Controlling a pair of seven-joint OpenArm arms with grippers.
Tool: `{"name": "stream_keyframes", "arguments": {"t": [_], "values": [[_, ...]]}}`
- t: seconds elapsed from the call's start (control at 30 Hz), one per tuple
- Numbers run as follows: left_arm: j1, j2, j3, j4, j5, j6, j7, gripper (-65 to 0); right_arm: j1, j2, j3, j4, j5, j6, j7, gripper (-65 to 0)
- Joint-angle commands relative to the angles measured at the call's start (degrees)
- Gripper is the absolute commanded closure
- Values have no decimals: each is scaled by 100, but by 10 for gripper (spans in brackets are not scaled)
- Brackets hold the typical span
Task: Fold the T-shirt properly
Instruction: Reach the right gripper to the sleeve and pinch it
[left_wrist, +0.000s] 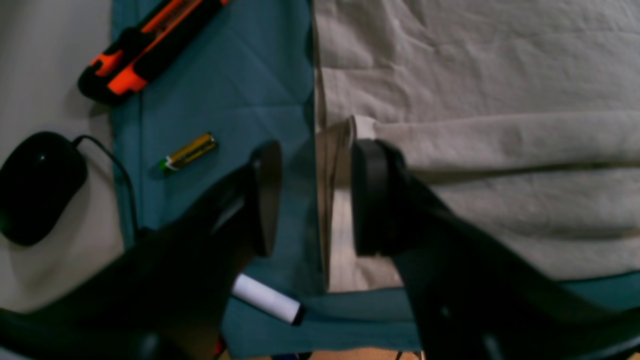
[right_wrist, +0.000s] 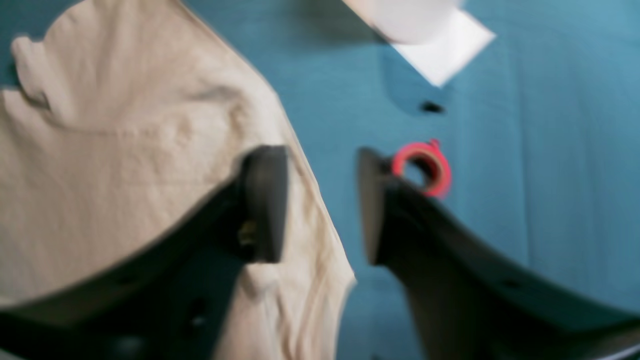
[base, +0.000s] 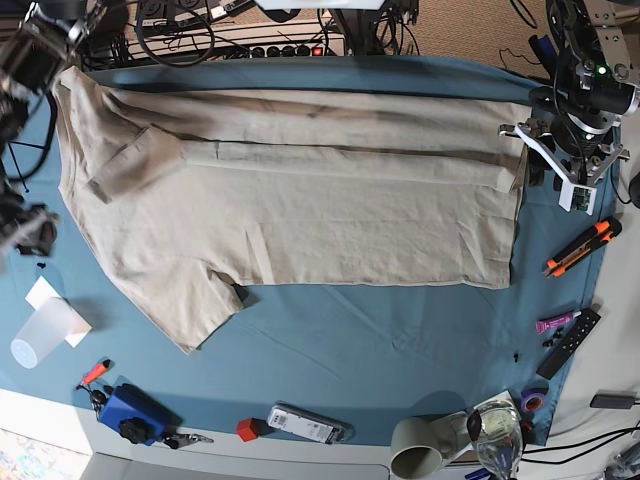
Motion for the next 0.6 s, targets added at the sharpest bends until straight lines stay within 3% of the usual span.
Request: {"name": "stream_keyframes", "arguments": {"t": [0.0,0.07,0.23,0.3,0.37,0.57], "values": [[22,-59,-28,94,0,-2,-116,-237,262,162,-179,-48,-101,-7,129,-323],[90,-61,-28,92,0,-2,-120,-237,595,160,-599,-339,-251,-28,223,-370],[203,9,-28,94,0,-2,-116,-237,1333,157,-1351,-949,-289,-459,986,-369],[203,31,-26,92,0,-4,-116,-237,1663,111,-1561,-1259,-675,-592,1088,-369],[203,33,-26,92,-2,-2,-120,-237,1952,66,-1749,-1676,-981,-616,1158,-369],[203,31,-26,94,-2,-2,-118,-237,2588,63,-2450,-3407,-994,-555,1696,-369]]}}
